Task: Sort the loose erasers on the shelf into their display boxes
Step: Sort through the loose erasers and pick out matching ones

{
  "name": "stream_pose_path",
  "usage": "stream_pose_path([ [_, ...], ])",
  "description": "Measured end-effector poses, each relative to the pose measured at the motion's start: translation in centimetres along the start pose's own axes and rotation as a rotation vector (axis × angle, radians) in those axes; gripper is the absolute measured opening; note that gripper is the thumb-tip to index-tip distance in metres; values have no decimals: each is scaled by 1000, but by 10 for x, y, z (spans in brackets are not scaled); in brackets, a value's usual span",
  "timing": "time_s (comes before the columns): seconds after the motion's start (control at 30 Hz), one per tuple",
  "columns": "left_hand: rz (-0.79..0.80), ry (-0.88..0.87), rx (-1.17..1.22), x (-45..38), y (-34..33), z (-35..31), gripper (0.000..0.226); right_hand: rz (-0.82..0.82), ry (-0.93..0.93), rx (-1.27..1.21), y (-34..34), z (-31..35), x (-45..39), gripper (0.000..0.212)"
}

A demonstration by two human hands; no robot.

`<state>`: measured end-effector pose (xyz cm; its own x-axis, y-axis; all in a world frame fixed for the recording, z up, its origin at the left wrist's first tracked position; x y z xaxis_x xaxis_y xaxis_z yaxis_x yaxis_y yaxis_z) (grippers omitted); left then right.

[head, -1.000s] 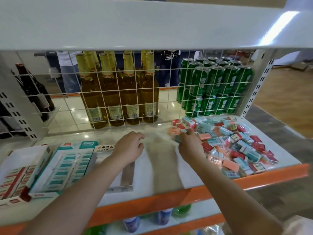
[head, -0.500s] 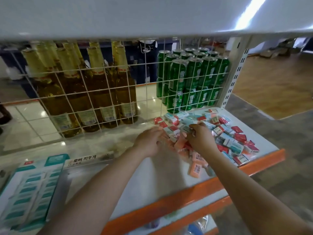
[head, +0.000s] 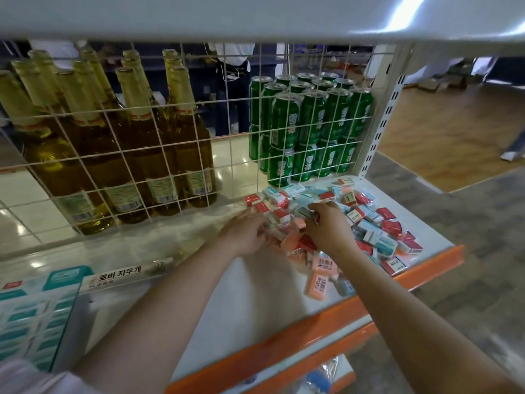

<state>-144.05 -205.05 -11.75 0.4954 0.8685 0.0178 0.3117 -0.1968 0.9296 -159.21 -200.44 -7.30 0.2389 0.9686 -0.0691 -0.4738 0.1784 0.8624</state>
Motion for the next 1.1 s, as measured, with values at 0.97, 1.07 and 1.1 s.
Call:
stream_pose_path([
  [0.97, -411, 453, 733, 103, 15, 46, 30, 109, 187, -77, -17, 28, 59, 26],
  [1.07, -429, 464, 798, 113, 13, 50, 26, 95, 189, -128, -19, 34, 64, 30],
  [1.1, -435, 470, 823, 117, 13, 52, 25, 103, 178, -159, -20, 35, 65, 31],
])
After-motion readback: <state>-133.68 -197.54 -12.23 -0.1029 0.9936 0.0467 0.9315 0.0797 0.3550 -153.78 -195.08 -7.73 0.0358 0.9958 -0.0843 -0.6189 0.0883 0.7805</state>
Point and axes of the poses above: each hand's wrist, its own x-axis away from the middle knuckle, its own y-axis out of the back of the hand, z = x × y, the point moved 7 cm from there along -x, towards the middle knuckle, and after that the axes turned 3 degrees about -y, right-handed, at the moved point
